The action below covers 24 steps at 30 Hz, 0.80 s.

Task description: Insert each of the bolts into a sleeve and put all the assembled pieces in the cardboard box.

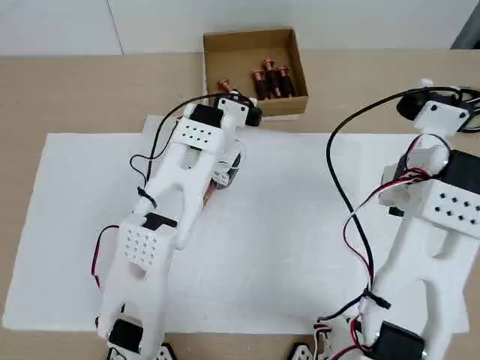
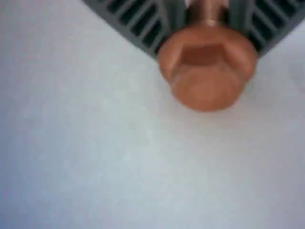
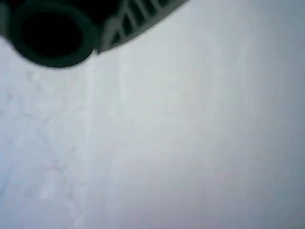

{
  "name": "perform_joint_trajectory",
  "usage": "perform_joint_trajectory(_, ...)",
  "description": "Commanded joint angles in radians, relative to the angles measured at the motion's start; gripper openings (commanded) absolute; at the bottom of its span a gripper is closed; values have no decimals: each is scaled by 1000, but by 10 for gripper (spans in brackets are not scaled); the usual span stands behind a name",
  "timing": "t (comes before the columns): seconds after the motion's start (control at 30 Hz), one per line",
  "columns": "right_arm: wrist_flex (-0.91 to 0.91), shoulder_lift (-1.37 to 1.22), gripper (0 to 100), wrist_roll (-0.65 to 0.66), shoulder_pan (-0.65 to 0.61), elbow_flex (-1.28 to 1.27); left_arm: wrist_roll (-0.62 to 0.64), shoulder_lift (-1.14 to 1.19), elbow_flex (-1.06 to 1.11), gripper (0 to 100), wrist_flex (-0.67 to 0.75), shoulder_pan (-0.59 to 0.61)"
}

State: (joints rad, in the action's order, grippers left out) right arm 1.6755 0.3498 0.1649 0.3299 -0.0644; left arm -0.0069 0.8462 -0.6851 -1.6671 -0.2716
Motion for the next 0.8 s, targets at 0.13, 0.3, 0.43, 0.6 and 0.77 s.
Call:
perform_joint_trajectory(0.13, -18, 39, 3, -11, 5, 11, 3, -17, -59, 6, 20, 12)
perform_joint_trajectory(0.3, -47, 84, 3, -11, 5, 12, 3, -17, -239, 6, -66, 14)
perform_joint_trajectory(0.43, -91, 213, 3, -12, -12, 6, 3, -17, -315, 6, -86, 15)
perform_joint_trajectory(0.6, -110, 377, 3, -11, -64, 5, 5, -17, -317, 6, -86, 12)
perform_joint_trajectory(0.77, -130, 492, 3, -11, -131, -55, 5, -94, -311, 6, -87, 15)
